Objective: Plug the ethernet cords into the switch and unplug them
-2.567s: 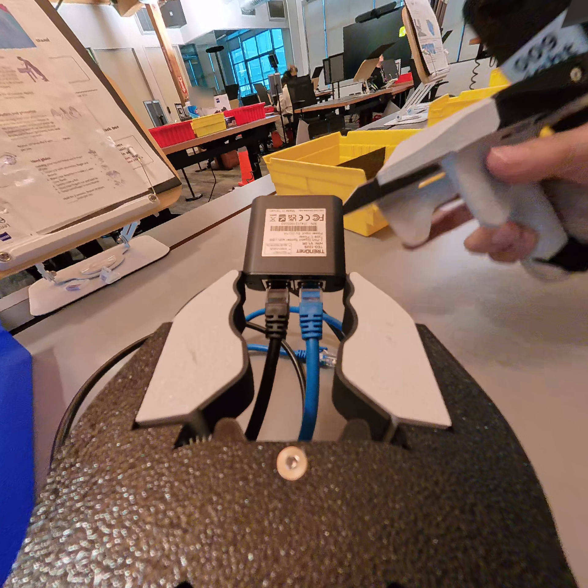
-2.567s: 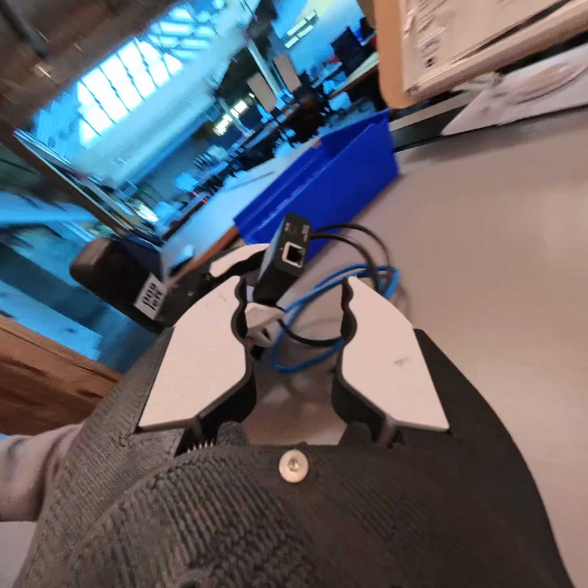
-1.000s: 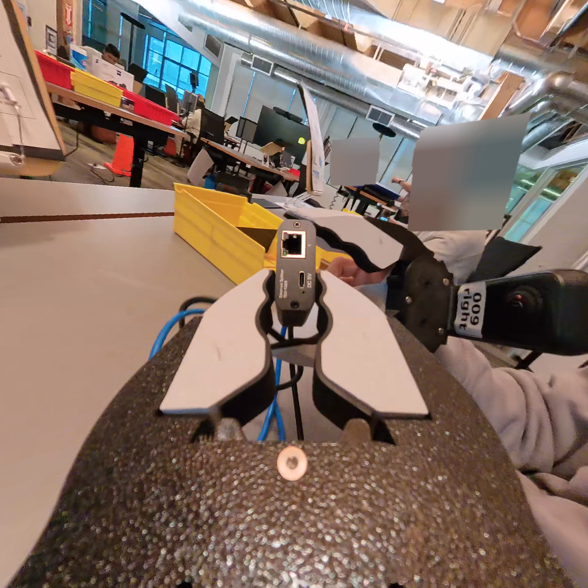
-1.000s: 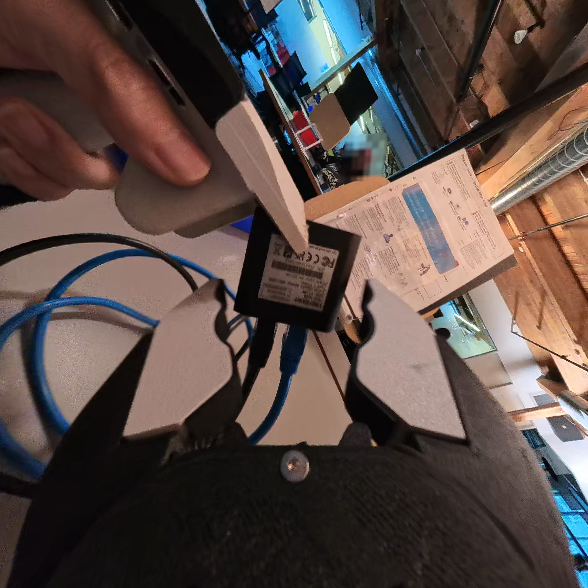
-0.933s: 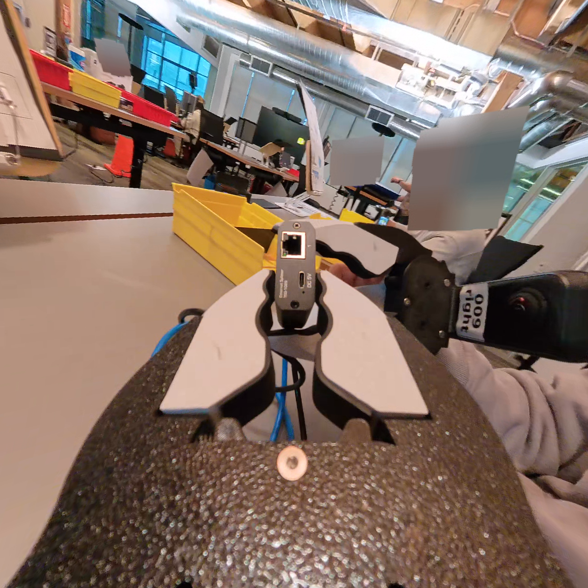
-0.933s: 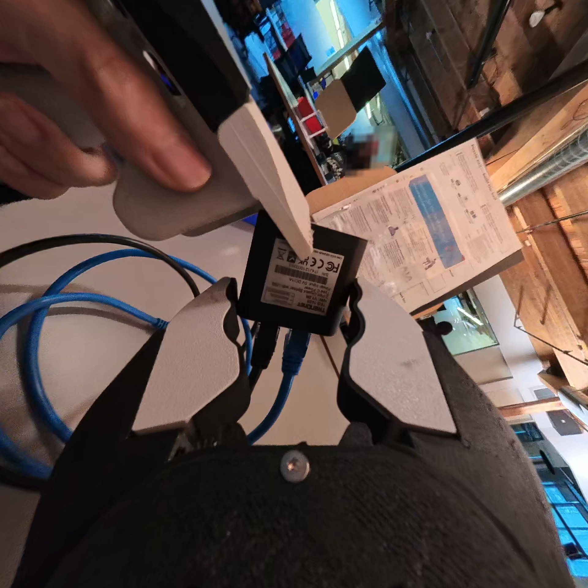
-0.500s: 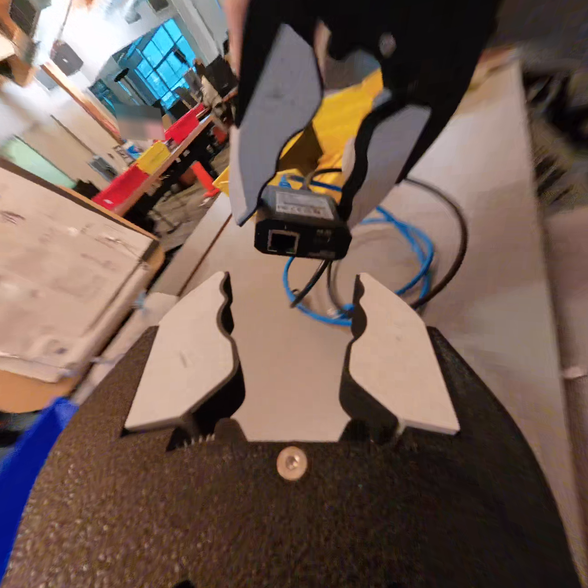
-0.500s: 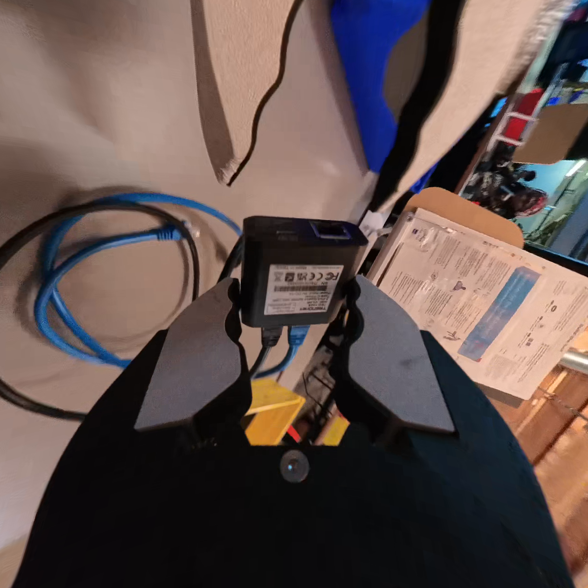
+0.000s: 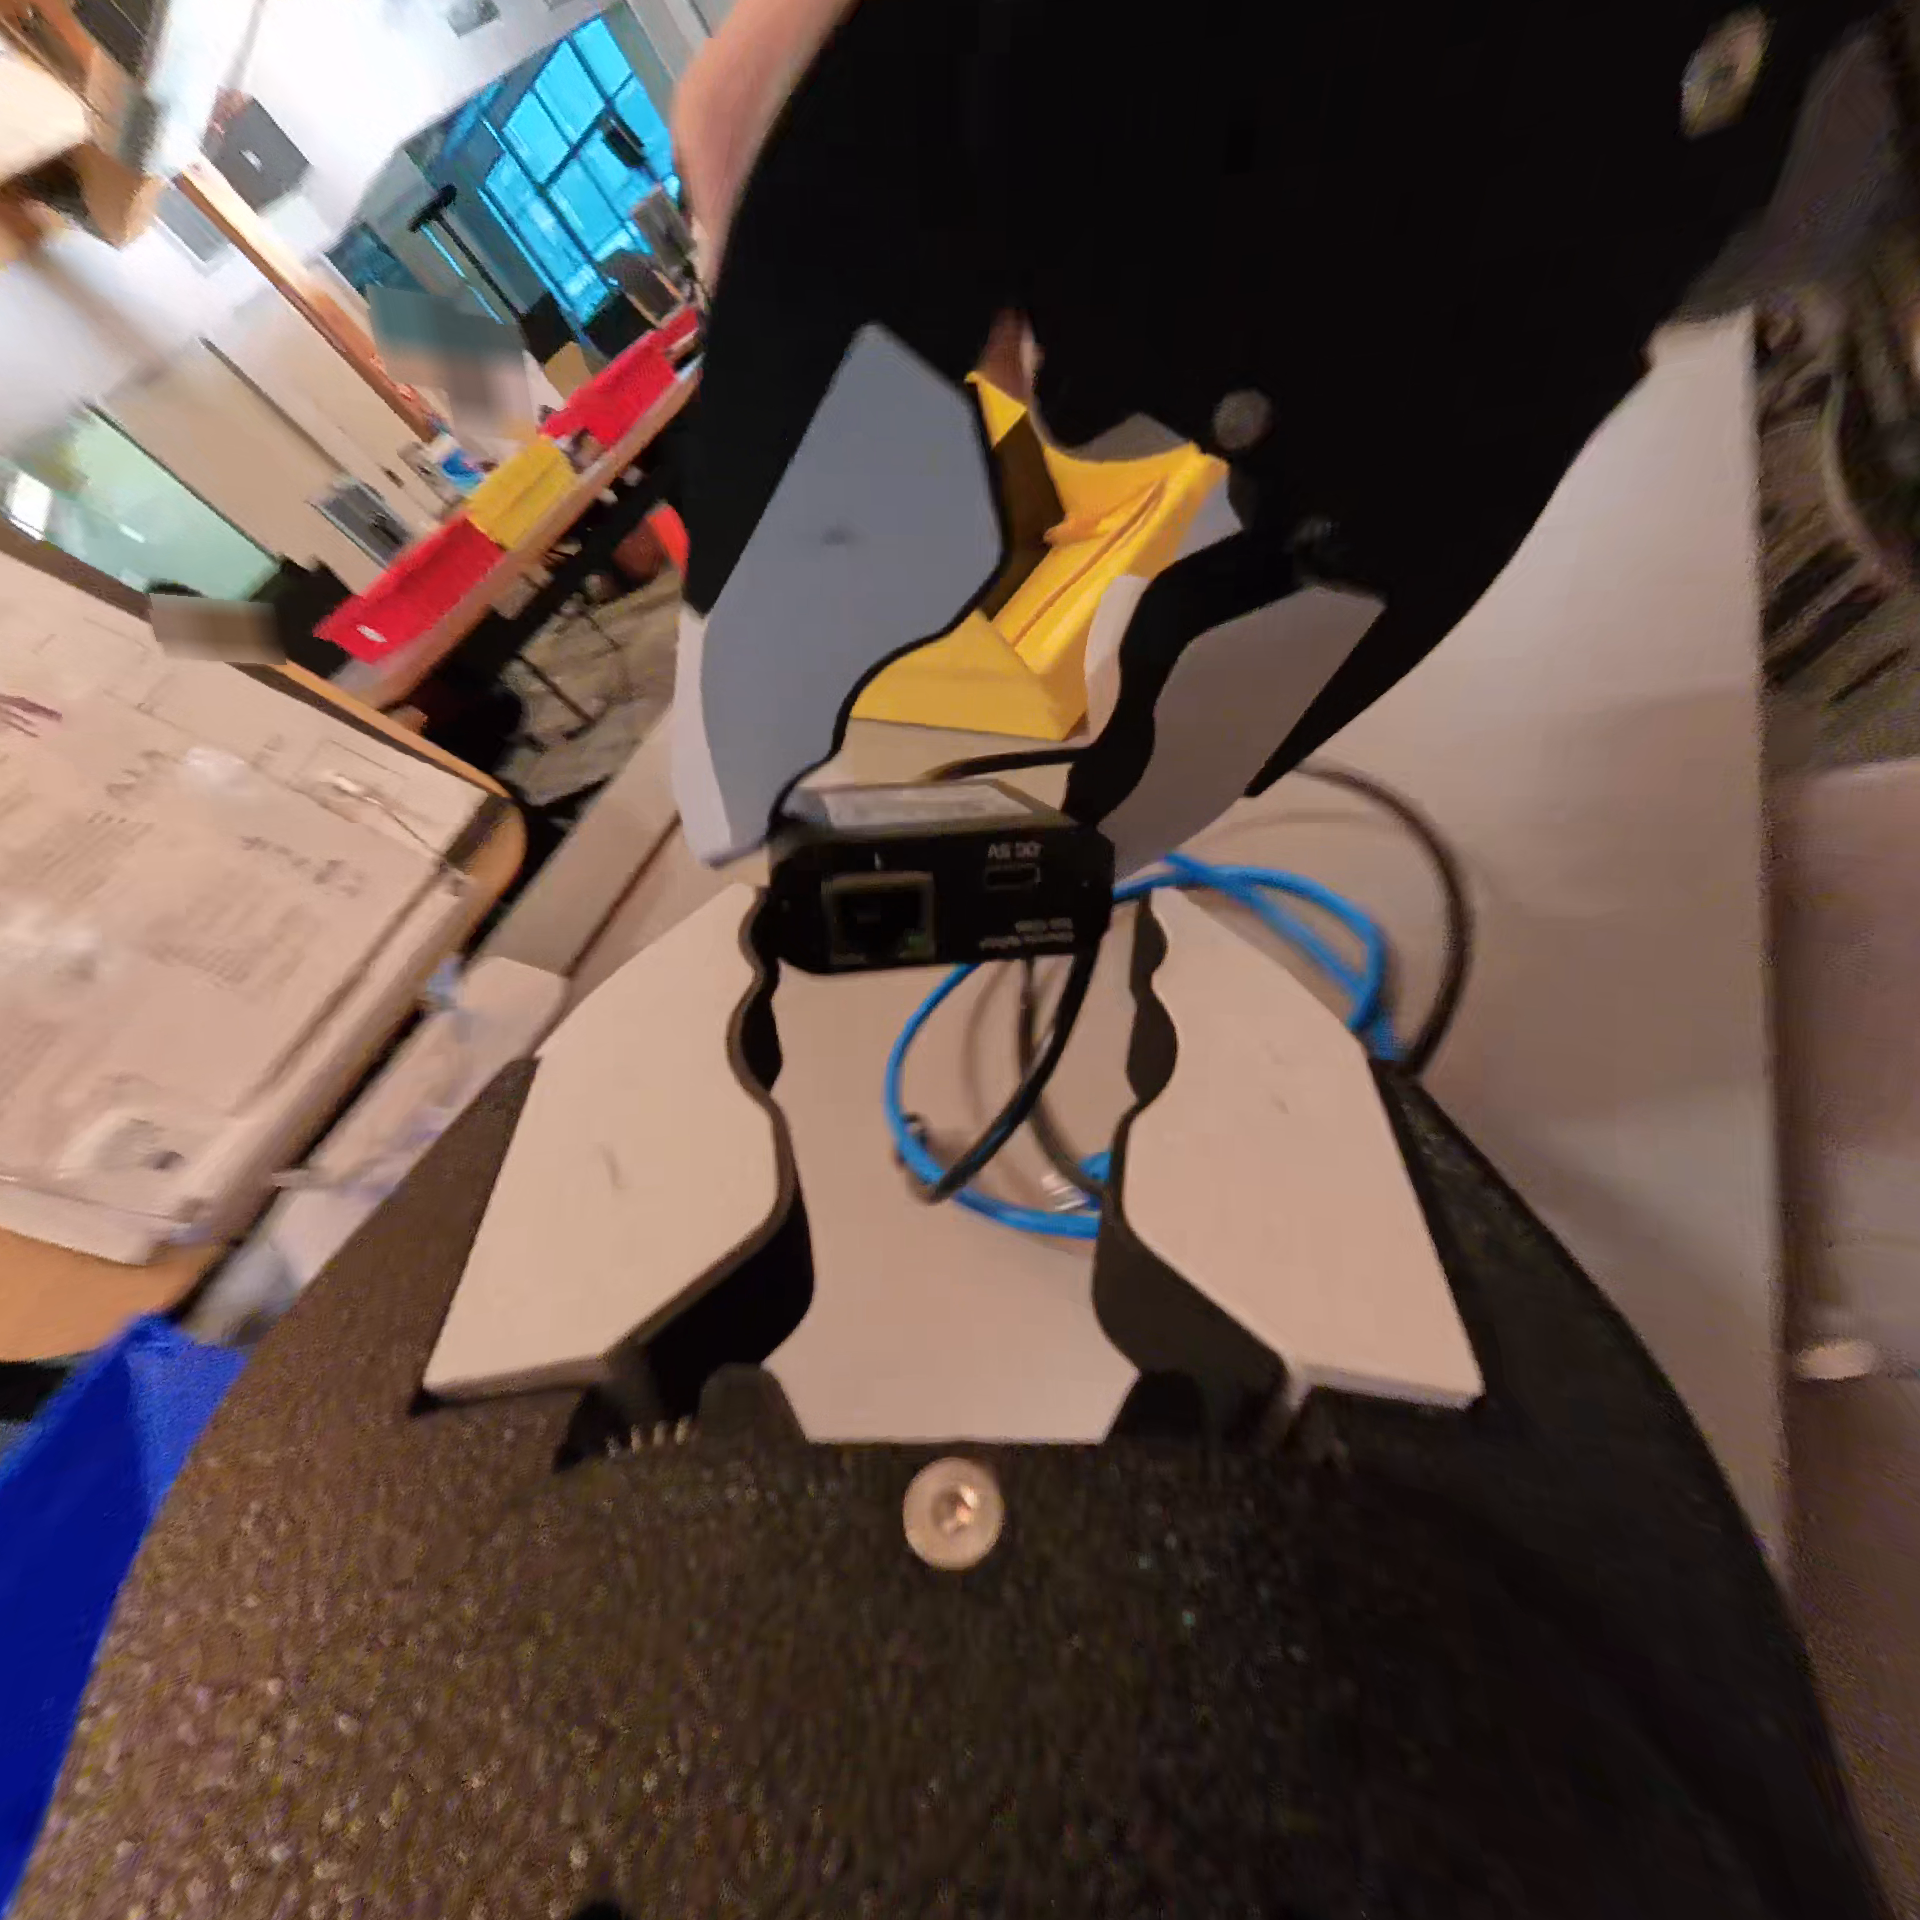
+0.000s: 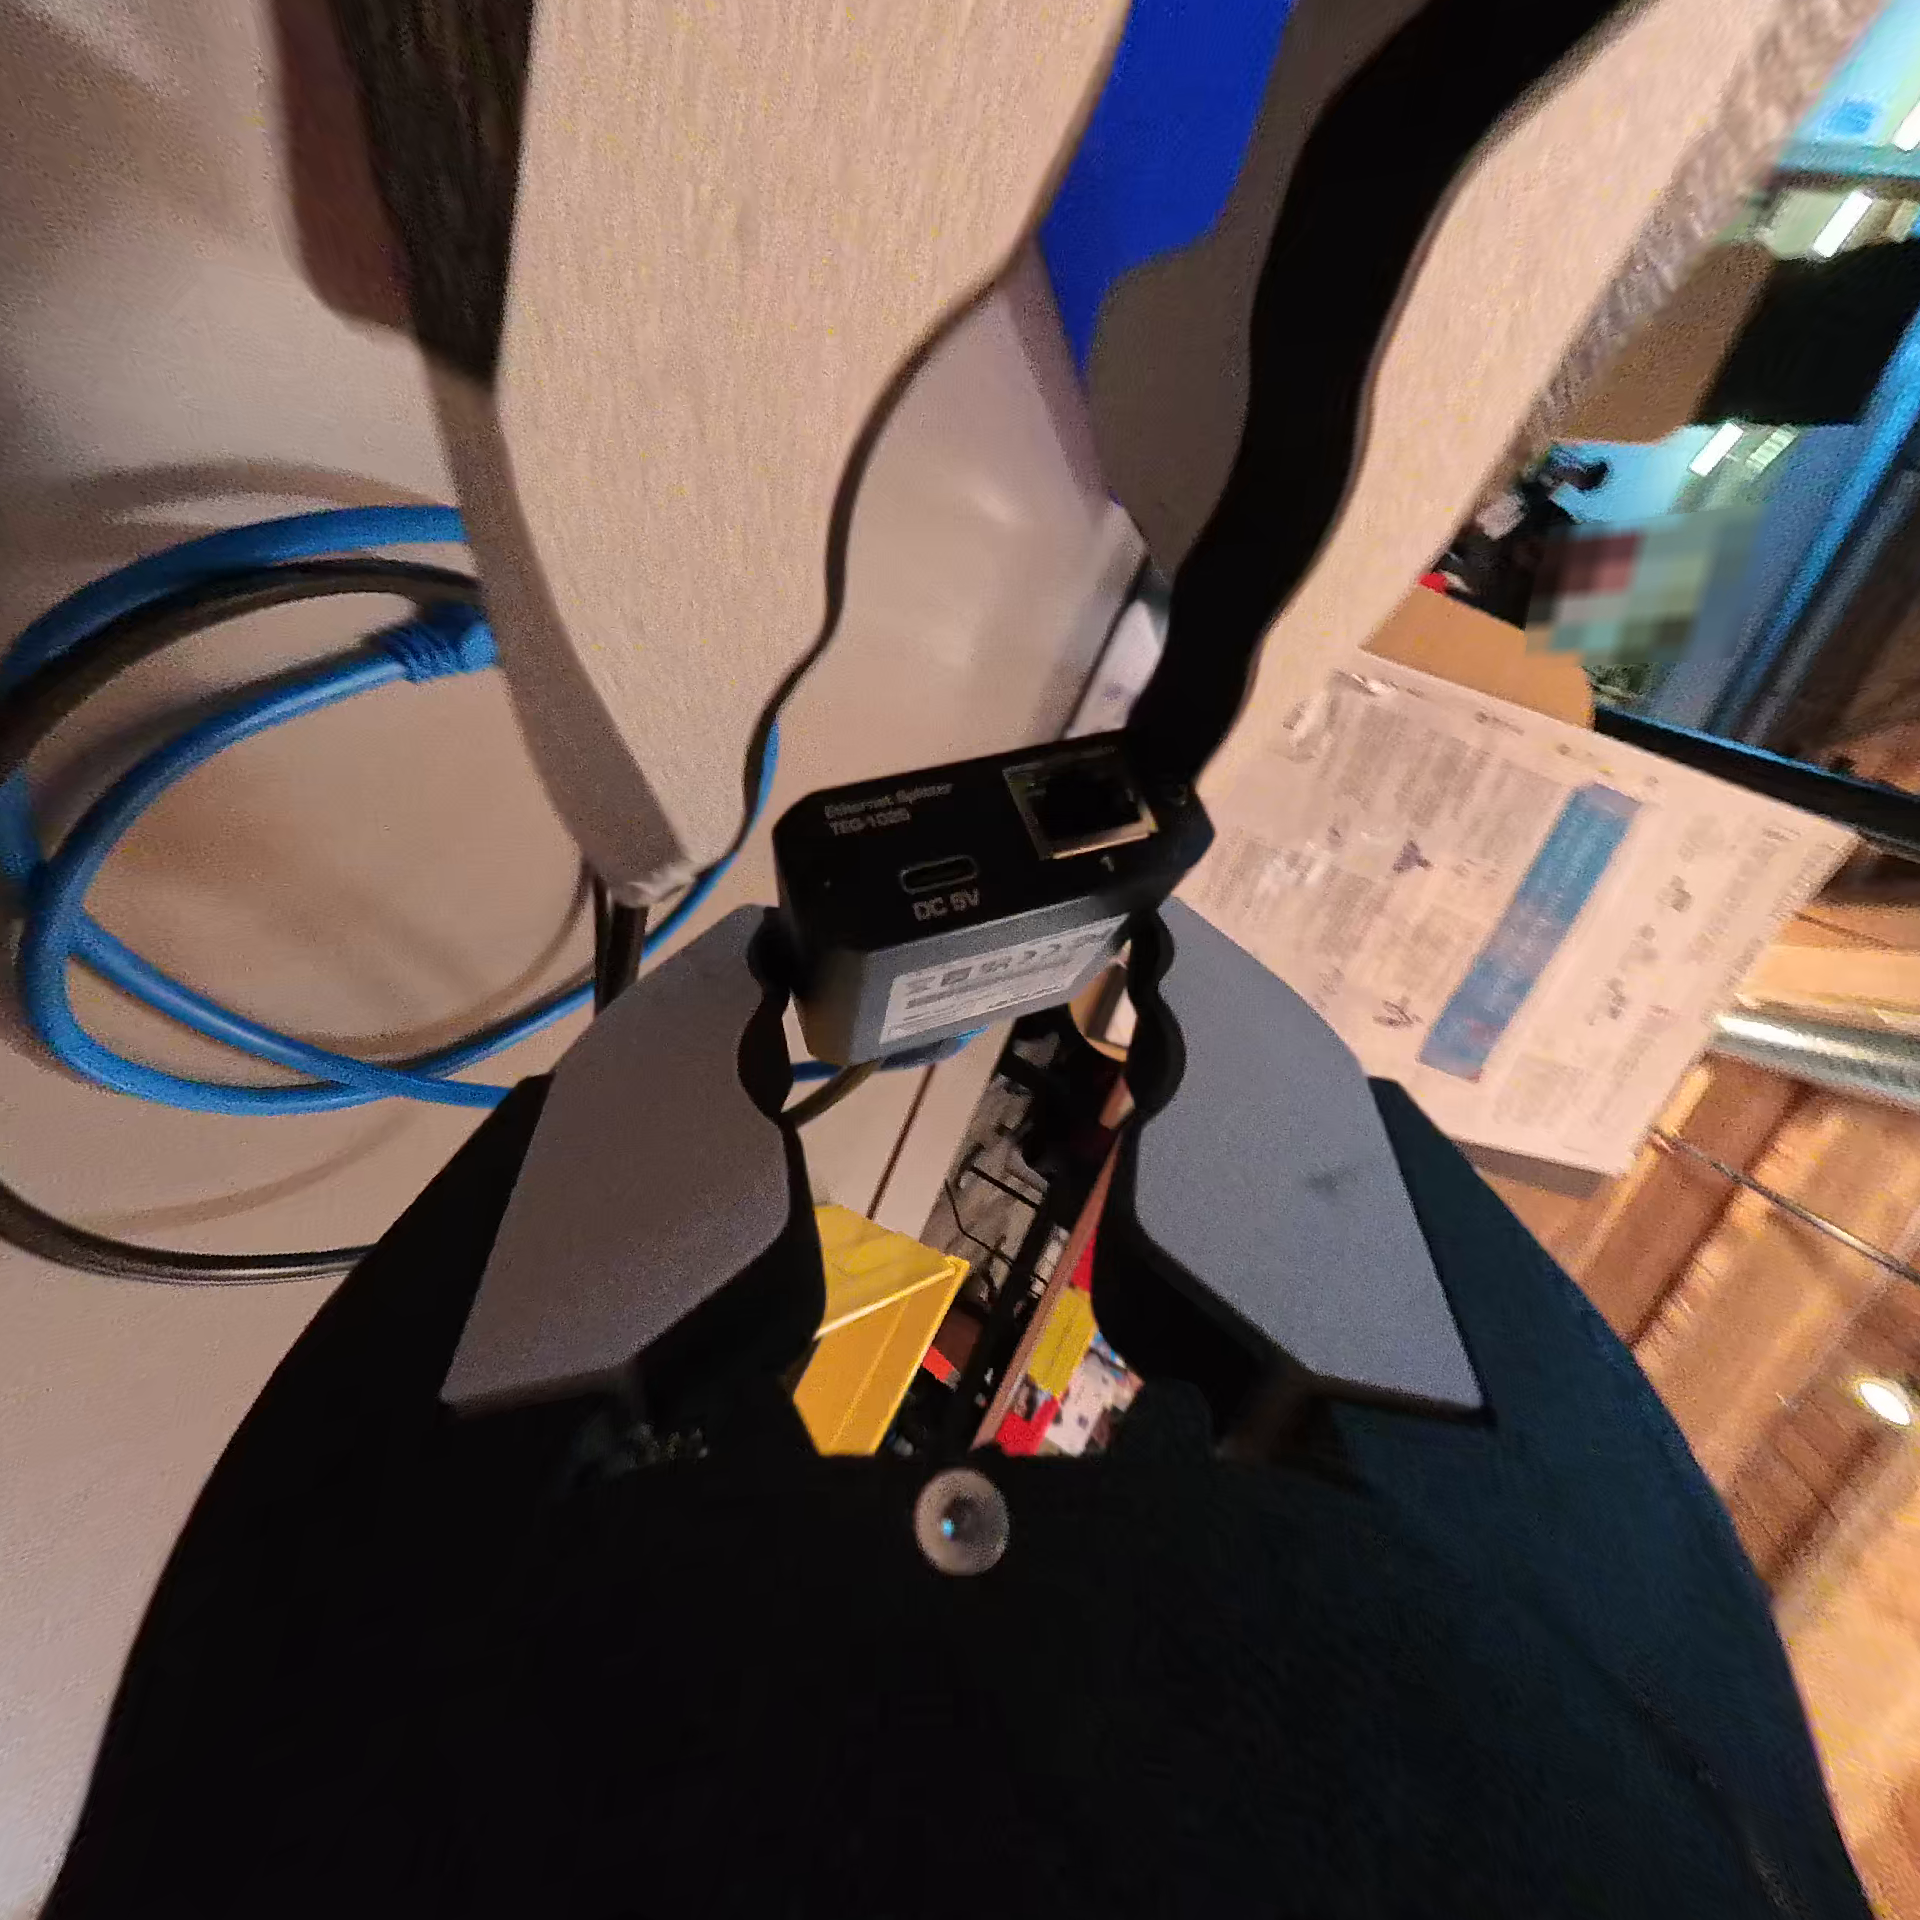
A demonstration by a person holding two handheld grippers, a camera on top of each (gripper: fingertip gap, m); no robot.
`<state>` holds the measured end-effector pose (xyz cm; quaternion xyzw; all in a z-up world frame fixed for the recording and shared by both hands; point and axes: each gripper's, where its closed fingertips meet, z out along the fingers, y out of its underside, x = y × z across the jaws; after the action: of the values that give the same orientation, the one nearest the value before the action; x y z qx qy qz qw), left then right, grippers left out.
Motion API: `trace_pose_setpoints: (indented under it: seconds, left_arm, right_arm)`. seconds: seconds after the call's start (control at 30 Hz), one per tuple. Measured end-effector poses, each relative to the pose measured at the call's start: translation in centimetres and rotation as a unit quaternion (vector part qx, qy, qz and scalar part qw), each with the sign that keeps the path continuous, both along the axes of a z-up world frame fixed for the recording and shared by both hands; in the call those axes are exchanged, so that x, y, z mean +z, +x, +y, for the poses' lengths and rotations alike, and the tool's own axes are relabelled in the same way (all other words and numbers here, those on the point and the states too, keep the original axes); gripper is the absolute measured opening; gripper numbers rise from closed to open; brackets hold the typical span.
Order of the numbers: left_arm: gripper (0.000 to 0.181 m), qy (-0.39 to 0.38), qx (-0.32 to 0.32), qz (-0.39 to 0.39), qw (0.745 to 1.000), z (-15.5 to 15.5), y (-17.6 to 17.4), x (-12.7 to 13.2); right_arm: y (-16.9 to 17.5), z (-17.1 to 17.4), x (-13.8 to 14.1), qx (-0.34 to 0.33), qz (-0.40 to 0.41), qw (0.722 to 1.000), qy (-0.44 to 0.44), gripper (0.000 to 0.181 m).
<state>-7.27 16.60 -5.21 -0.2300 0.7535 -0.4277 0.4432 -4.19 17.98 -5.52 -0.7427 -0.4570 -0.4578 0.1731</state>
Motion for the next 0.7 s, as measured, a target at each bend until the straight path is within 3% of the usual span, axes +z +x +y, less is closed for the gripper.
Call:
trace_pose_setpoints:
  seconds: [0.03,0.1,0.23,0.3,0.37,0.43,0.5,0.57,0.7]
  left_arm:
    - [0.071,-0.046,-0.009,0.021,0.999,0.0,-0.1,0.3]
    - [0.081,-0.168,-0.020,0.056,0.984,0.4,-0.3,1.6]
    - [0.060,-0.403,-0.020,0.153,0.902,1.2,0.0,3.4]
    - [0.050,-0.414,-0.033,0.199,0.887,0.2,-0.2,2.3]
    - [0.055,-0.411,-0.017,0.225,0.883,-0.4,0.1,1.3]
    - [0.049,-0.436,-0.008,0.225,0.872,-0.6,0.5,1.2]
    - [0.041,-0.429,-0.012,0.213,0.878,-0.5,0.6,1.0]
    - [0.031,-0.422,-0.026,0.209,0.882,0.0,0.5,0.9]
    - [0.023,-0.489,-0.120,0.203,0.840,0.8,-0.4,2.2]
  right_arm:
    - [0.4,-0.1,0.4,-0.007,-0.008,1.000,0.017,0.064]
    - [1.2,-0.2,1.3,-0.019,-0.023,0.998,0.055,0.064]
    - [1.2,-0.1,1.8,-0.028,-0.051,0.996,0.073,0.064]
    - [0.7,0.3,1.5,-0.029,-0.056,0.996,0.066,0.064]
    - [0.0,0.9,1.2,-0.019,-0.056,0.996,0.064,0.064]
    - [-0.1,1.1,1.1,-0.023,-0.068,0.996,0.059,0.064]
    - [0.4,0.8,1.0,-0.025,-0.071,0.996,0.056,0.064]
    - [0.4,0.7,1.1,-0.009,-0.017,0.996,0.086,0.067]
    - [-1.1,0.4,3.0,0.066,0.127,0.974,0.175,0.079]
